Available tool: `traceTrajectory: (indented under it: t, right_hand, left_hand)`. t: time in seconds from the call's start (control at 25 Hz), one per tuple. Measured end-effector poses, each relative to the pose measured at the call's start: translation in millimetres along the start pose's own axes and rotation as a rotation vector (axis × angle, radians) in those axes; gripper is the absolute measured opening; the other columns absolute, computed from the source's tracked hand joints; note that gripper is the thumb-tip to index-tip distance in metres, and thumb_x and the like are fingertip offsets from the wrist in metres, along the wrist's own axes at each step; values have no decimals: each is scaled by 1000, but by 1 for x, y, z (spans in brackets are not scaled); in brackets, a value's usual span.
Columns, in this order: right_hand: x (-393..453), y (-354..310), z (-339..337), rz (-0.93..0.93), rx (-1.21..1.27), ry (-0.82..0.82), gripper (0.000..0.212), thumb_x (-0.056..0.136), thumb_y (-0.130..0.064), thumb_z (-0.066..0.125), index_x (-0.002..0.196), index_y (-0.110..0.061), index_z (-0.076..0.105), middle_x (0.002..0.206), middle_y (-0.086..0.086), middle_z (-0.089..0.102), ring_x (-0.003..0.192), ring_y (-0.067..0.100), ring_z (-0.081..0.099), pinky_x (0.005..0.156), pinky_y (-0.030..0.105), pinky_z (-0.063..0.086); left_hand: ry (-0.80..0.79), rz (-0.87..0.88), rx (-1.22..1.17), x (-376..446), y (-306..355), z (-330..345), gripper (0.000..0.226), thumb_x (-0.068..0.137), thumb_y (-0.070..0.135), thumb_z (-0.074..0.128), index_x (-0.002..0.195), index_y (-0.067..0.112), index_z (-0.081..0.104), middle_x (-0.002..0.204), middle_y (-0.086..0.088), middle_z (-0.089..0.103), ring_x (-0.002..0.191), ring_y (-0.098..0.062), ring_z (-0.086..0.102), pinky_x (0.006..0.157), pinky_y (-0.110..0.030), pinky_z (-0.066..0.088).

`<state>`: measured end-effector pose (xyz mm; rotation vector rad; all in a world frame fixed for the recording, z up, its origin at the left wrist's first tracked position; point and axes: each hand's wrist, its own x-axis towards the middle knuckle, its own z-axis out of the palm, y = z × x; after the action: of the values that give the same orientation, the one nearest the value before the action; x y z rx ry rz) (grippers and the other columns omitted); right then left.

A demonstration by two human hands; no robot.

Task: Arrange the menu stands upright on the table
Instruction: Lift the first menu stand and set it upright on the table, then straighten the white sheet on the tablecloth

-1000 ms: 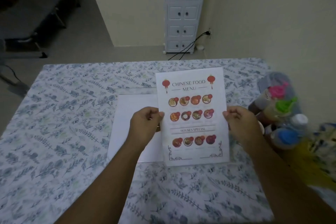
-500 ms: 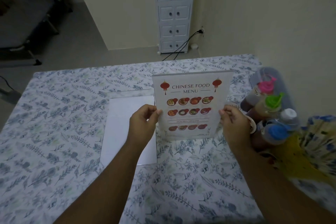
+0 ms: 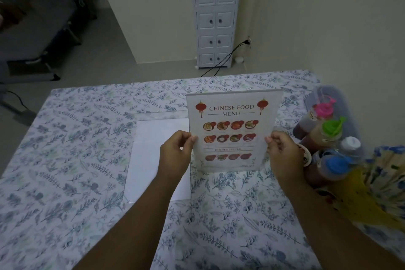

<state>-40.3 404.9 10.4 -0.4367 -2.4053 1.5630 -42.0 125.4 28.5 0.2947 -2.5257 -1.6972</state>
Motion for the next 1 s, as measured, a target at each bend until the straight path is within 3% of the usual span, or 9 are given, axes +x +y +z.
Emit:
traceTrajectory:
  t: [0.12,0.24,0.36,0.48,0.6,0.68,0.76,0.84,1.0]
  right_hand:
    - [-15,-11,2,-45,-21,66,22,93,-25,71,110,-28,58,97,-10,66,86,0,67,66,17,52]
    - [-48,-18,17,-199,-177,80,25,91,-28,72,109,-26,56,100,-8,56,93,11,57,76,28,49]
    - [-86,-22,54,-436,-387,-152,17,93,-25,69,107,-15,67,102,-2,62,102,19,54,85,33,49]
    - [-115,-29,103,-484,-471,-408,30,91,-27,69,116,-11,71,114,6,68,111,25,58,93,38,51]
    - [-129,-36,154,-280,-547,-588,44,95,-31,66,132,-8,64,130,11,60,125,28,52,102,39,46]
    - [-135,-40,178,-93,-612,-611,55,96,-34,63,141,-5,55,140,16,53,133,31,45,108,37,39]
    - [-138,-43,199,101,-655,-573,64,93,-35,65,145,-1,49,143,21,48,134,36,43,109,40,37]
    - [-140,-45,212,260,-603,-464,65,89,-32,69,142,1,50,137,26,51,127,40,49,105,44,43]
    - [-134,-47,231,515,-354,-274,40,82,-17,69,118,-1,66,113,20,70,107,39,65,93,50,55]
  left_hand:
    - [18,35,90,-9,5,-5,9,99,30,65,103,29,73,106,17,77,97,5,70,92,-35,62]
    - [94,66,249,-24,-3,-26,39,100,36,62,135,19,66,136,3,70,127,-12,62,107,-32,49]
    - [107,66,364,-38,-23,-57,45,100,35,62,140,13,62,142,-4,65,135,-19,56,111,-27,38]
    - [119,-46,454,-45,-52,-92,50,99,33,64,142,7,59,146,-12,61,141,-28,50,114,-29,32]
    - [98,-221,489,-41,-83,-125,56,98,33,65,144,4,54,145,-17,56,140,-33,46,114,-37,37]
    - [48,-307,501,-35,-102,-139,48,97,32,65,134,2,60,134,-19,60,130,-35,50,106,-40,42]
    - [5,-397,468,-24,-121,-151,28,95,29,66,103,3,67,112,-20,65,111,-36,60,91,-39,49]
    - [-18,-450,408,-14,-131,-159,26,95,26,65,82,4,62,89,-15,66,87,-33,64,72,-34,50]
    - [-58,-550,316,8,-134,-163,21,95,28,65,83,12,67,74,1,64,77,-22,62,68,-29,44]
